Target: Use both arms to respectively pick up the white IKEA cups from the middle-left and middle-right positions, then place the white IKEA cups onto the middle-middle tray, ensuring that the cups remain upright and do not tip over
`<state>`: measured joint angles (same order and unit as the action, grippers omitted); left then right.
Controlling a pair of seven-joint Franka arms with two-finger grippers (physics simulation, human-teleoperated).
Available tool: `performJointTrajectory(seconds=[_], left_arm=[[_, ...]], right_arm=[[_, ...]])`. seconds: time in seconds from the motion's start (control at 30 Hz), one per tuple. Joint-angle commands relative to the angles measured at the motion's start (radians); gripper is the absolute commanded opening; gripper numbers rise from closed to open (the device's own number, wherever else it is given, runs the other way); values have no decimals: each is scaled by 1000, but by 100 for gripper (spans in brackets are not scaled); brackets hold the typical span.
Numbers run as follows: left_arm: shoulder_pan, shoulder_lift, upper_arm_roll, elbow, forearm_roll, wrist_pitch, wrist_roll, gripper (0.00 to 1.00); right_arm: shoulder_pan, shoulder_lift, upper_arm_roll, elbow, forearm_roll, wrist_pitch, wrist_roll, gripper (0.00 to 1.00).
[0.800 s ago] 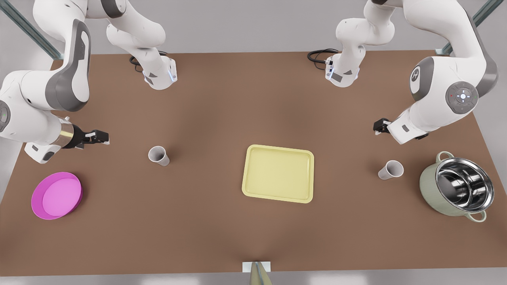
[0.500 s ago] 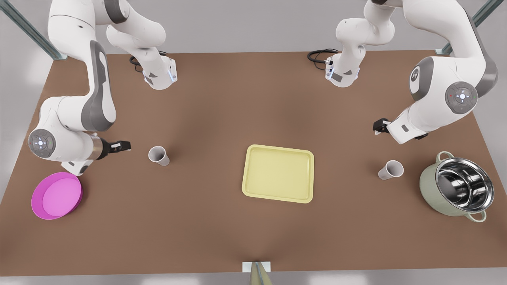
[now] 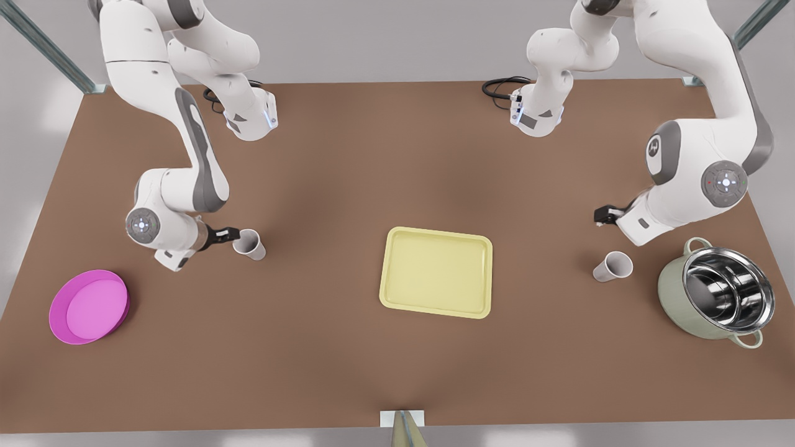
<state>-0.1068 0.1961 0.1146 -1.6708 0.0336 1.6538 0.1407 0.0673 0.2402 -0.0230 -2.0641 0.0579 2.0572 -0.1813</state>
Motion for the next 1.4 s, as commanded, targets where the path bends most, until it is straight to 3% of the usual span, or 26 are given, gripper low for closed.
performJointTrajectory(seconds=[0.0,0.1,0.2,0.57,0.6,0.67,0.73,0.87,0.97,1.0,1.07,1.1,1.17,1.3,1.37], left_arm=[[1,40,16,-52,2,326,-10,100],[36,126,19,-64,2,468,-10,100],[59,151,94,-130,2,581,77,100],[95,224,111,-213,-1,649,77,100],[104,235,111,-214,-4,658,76,100],[111,241,111,-225,-6,662,76,100],[118,252,111,-230,-35,663,76,100],[122,276,111,-233,-38,663,76,98],[122,298,109,-234,-72,663,77,84],[122,299,109,-234,-72,663,77,71],[122,307,108,-234,-73,663,76,63],[122,310,106,-234,-73,663,76,45],[122,309,105,-234,-135,659,76,22],[114,310,65,-208,-138,632,74,21],[46,310,62,-69,-135,439,42,21]], right_arm=[[2,2,0,-33,17,213,11,100],[0,4,0,-62,17,236,11,100],[3,14,0,-97,17,282,11,100],[13,82,1,-133,14,343,10,99],[14,83,1,-133,14,351,10,93],[19,87,1,-125,14,348,2,52],[25,85,3,-116,14,334,-4,25],[32,85,3,-85,14,307,-4,21],[31,84,3,-62,14,279,-9,21],[31,82,3,-54,14,274,-10,21],[31,82,3,-24,14,245,-15,21],[31,82,3,-8,14,239,-14,21],[32,85,18,25,13,239,-13,21],[52,128,41,116,10,242,-93,21],[89,166,41,171,11,242,-93,21]])
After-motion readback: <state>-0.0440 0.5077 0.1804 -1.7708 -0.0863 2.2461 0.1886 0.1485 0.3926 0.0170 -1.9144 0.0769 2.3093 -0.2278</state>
